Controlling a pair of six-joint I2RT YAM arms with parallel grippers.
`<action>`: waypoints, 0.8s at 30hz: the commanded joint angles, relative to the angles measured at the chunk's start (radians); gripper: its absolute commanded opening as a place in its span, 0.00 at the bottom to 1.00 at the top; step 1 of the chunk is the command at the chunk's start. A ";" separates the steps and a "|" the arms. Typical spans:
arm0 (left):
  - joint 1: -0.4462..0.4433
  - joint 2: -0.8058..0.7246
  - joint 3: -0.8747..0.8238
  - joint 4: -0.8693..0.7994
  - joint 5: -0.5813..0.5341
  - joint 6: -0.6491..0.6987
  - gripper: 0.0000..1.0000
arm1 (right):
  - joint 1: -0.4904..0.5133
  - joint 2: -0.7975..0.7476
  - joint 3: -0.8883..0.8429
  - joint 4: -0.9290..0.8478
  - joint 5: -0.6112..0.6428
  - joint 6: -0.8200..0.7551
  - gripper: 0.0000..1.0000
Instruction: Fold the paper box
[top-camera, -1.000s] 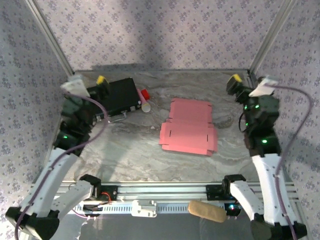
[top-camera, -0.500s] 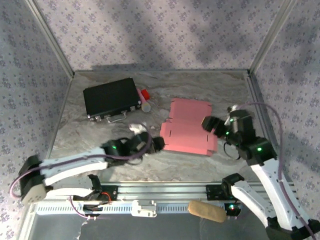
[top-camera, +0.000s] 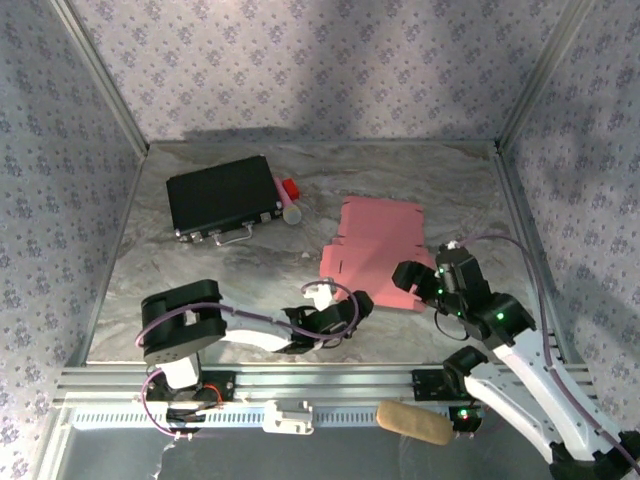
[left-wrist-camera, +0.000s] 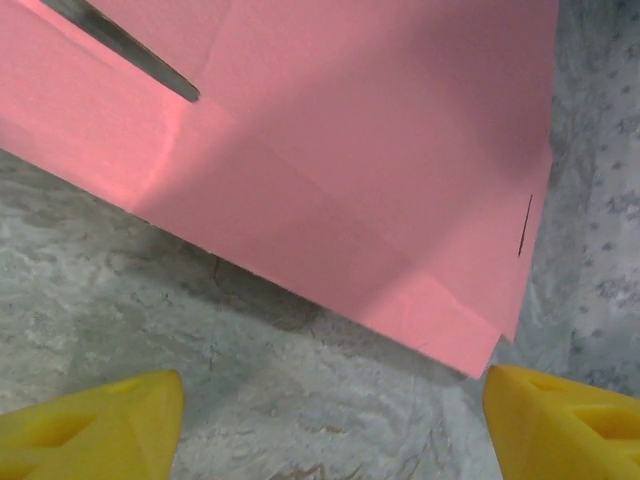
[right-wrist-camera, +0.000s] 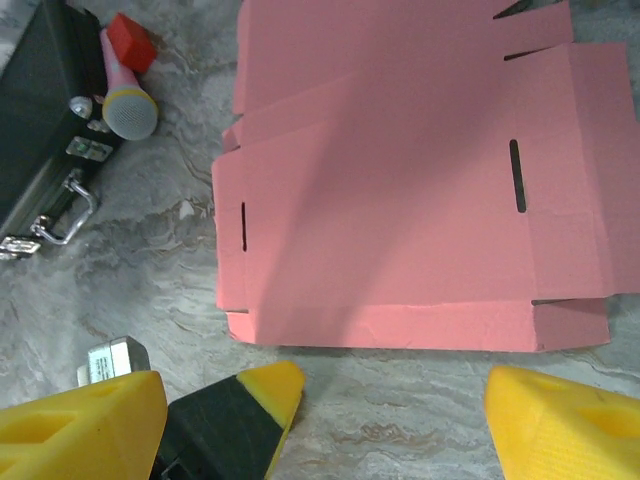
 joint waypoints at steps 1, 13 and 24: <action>0.023 0.109 0.004 0.220 0.029 -0.134 0.77 | 0.004 -0.017 -0.014 0.003 0.034 0.029 0.84; 0.093 0.221 0.026 0.373 0.006 -0.131 0.51 | 0.005 -0.016 -0.021 0.005 0.037 0.033 0.83; 0.111 0.184 0.047 0.395 -0.003 0.004 0.00 | 0.005 -0.020 -0.035 0.001 0.056 0.046 0.82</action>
